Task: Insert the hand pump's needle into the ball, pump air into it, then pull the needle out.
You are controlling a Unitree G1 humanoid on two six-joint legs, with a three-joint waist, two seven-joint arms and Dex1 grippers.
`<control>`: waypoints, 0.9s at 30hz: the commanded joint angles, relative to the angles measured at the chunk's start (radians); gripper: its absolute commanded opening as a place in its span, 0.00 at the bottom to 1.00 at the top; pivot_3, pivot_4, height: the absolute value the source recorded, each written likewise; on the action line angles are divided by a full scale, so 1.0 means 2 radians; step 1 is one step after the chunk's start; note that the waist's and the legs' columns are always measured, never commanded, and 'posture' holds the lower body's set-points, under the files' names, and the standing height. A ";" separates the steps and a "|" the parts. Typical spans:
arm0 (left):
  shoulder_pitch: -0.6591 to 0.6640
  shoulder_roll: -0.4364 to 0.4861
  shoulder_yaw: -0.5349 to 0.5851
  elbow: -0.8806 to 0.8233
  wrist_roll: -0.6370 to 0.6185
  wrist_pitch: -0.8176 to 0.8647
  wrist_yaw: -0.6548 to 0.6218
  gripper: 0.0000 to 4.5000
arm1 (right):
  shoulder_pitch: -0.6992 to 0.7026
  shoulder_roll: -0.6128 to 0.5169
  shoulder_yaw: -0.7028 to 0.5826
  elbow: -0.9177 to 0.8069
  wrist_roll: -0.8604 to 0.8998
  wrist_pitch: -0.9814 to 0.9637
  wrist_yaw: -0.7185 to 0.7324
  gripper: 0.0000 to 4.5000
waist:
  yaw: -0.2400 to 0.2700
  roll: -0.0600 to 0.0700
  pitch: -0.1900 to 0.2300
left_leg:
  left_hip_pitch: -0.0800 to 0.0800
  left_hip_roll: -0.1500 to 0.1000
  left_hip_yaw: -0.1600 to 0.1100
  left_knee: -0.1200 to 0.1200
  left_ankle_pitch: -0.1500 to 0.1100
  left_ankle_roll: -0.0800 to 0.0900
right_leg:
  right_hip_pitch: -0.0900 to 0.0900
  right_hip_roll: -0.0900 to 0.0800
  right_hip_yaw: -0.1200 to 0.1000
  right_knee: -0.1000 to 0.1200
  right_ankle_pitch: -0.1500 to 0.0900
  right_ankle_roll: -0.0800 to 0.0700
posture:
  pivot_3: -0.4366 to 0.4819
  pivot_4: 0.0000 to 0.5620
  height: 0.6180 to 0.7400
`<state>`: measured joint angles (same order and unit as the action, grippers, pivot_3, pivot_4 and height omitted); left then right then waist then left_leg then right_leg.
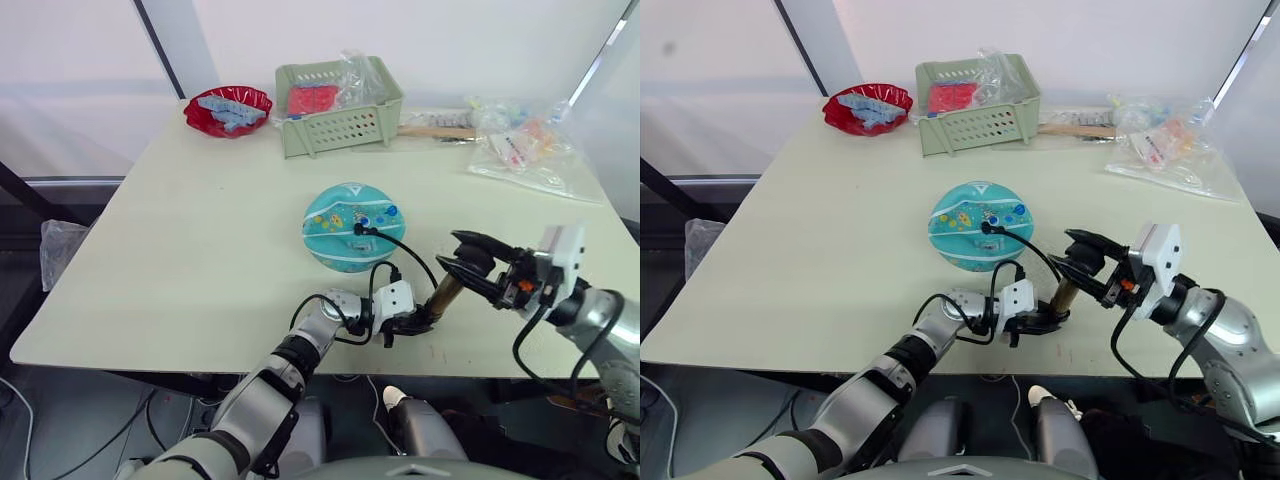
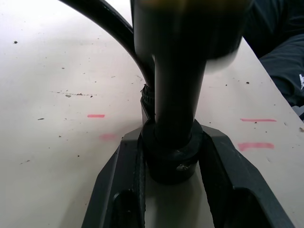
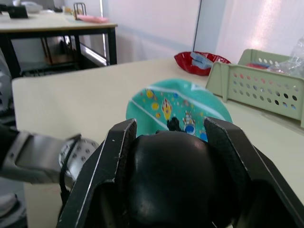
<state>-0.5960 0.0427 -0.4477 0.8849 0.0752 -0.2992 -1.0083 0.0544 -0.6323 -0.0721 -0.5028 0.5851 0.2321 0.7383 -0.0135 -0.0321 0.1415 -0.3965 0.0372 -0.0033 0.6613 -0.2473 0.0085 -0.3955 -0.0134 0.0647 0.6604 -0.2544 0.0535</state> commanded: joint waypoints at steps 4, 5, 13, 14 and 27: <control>0.011 0.004 -0.001 0.025 0.013 0.025 -0.023 0.24 | 0.014 0.021 0.034 0.079 -0.072 -0.038 0.005 0.40 | 0.000 0.000 -0.001 | 0.000 0.000 0.000 0.000 0.000 0.000 | 0.000 0.000 0.000 0.000 0.000 0.000 | 0.48 0.27 0.97; 0.012 0.005 0.000 0.025 0.013 0.025 -0.024 0.24 | 0.012 0.022 0.034 0.081 -0.072 -0.040 0.007 0.40 | 0.000 0.000 -0.001 | 0.000 0.000 0.000 0.000 0.000 0.000 | 0.000 0.000 0.000 0.000 0.000 0.000 | 0.48 0.27 0.97; 0.012 0.010 0.002 0.027 0.016 0.023 -0.029 0.24 | -0.020 0.007 -0.011 0.038 -0.016 -0.010 0.015 0.40 | 0.000 0.000 -0.001 | 0.000 0.000 0.000 0.000 0.000 0.000 | 0.000 0.000 0.000 0.000 0.000 -0.001 | 0.48 0.27 0.97; 0.012 0.010 0.002 0.027 0.017 0.023 -0.029 0.24 | -0.023 0.004 -0.015 0.034 -0.011 -0.006 0.016 0.40 | 0.000 0.000 -0.001 | 0.000 0.000 0.000 0.000 0.000 0.000 | 0.000 0.000 0.000 0.000 0.001 -0.002 | 0.48 0.27 0.97; 0.015 0.012 0.004 0.027 0.019 0.018 -0.039 0.24 | -0.150 -0.128 -0.171 -0.009 0.218 0.170 0.011 0.40 | 0.000 0.003 0.003 | -0.001 0.000 0.000 -0.001 0.000 0.000 | -0.001 0.000 0.000 -0.001 0.001 -0.002 | 0.48 0.27 0.97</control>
<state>-0.6037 0.0361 -0.4158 0.8842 0.0730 -0.2873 -1.0634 -0.2102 -0.8720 -0.3242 -0.4927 0.9725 0.5812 0.7755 -0.0133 -0.0266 0.1468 -0.3996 0.0368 -0.0041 0.6592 -0.2476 0.0087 -0.3967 -0.0139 0.0642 0.6575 -0.2523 0.0497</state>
